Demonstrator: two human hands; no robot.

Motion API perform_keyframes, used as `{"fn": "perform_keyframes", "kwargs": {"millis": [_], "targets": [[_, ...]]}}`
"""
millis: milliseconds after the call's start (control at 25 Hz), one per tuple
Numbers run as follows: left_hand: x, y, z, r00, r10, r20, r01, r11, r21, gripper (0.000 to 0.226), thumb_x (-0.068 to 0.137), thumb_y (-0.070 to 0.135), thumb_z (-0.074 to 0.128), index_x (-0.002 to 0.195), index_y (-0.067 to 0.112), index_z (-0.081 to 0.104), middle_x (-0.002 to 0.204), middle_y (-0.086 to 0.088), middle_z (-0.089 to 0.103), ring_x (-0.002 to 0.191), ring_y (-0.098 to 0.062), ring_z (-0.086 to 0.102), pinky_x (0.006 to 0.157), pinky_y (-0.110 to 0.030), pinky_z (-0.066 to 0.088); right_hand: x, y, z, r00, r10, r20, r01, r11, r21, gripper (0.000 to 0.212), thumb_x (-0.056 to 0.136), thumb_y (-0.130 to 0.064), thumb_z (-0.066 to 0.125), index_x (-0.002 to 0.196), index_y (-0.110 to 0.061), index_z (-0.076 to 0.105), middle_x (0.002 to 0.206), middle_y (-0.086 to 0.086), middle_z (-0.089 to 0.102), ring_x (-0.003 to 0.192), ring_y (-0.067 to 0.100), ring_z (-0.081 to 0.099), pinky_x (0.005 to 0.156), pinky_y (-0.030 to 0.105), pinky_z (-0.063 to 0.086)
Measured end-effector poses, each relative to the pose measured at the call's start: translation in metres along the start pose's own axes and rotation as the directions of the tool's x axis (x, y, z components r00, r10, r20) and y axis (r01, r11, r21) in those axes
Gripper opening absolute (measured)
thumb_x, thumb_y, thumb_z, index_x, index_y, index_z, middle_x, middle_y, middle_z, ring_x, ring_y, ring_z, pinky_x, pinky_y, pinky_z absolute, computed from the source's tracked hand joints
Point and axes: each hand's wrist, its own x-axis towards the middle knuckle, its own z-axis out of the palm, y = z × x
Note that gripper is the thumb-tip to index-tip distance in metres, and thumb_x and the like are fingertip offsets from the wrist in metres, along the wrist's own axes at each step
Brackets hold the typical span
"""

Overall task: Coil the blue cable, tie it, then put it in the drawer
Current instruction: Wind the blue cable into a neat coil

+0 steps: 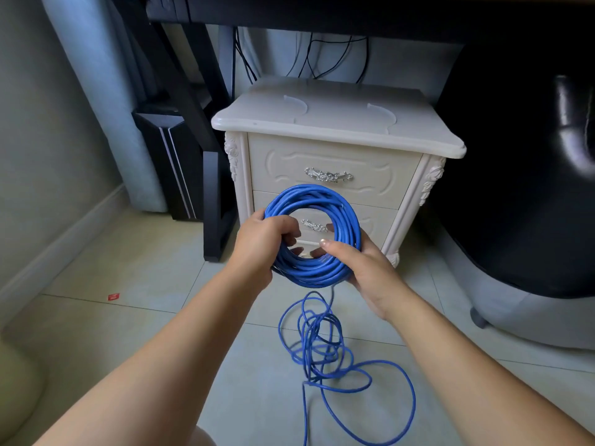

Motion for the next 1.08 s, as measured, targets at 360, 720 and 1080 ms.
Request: {"fn": "perform_keyframes", "kwargs": {"millis": [360,720,1080], "targets": [[-0.009,-0.018,0.009,0.995,-0.09,0.036,0.095,0.981,-0.17,0.011,0.077,-0.002,0.056,0.081,0.006,0.052,0.065,-0.004,0.053,0.064,-0.021,0.051,0.074,-0.037,0.049,-0.002,-0.004,0.009,0.991,0.13,-0.038,-0.114,0.952,0.283,0.029,0.079,0.007,0.062,0.098,-0.013,0.053,0.09,0.022,0.058,0.082,0.04,0.066,0.073,0.066,0.055],[-0.003,-0.01,0.005,0.954,0.281,0.106,-0.299,0.861,0.412,0.054,0.075,0.017,0.075,0.122,0.033,0.055,0.106,0.01,0.067,0.08,0.002,0.066,0.071,-0.017,0.052,0.009,-0.018,-0.014,0.988,0.035,-0.15,-0.042,0.998,-0.045,0.031,0.068,0.008,0.062,0.086,-0.016,0.055,0.065,-0.001,0.047,0.069,0.023,0.05,0.066,0.04,0.049],[-0.001,-0.011,-0.001,0.763,0.413,0.497,-0.642,0.397,0.656,0.065,0.073,0.009,0.07,0.13,0.035,0.052,0.113,0.014,0.056,0.091,0.0,0.054,0.077,-0.009,0.041,0.002,-0.024,-0.009,0.996,-0.058,0.061,0.084,0.706,-0.703,0.029,0.07,-0.011,0.064,0.082,-0.027,0.043,0.073,0.001,0.053,0.061,0.023,0.047,0.055,0.034,0.039]]}}
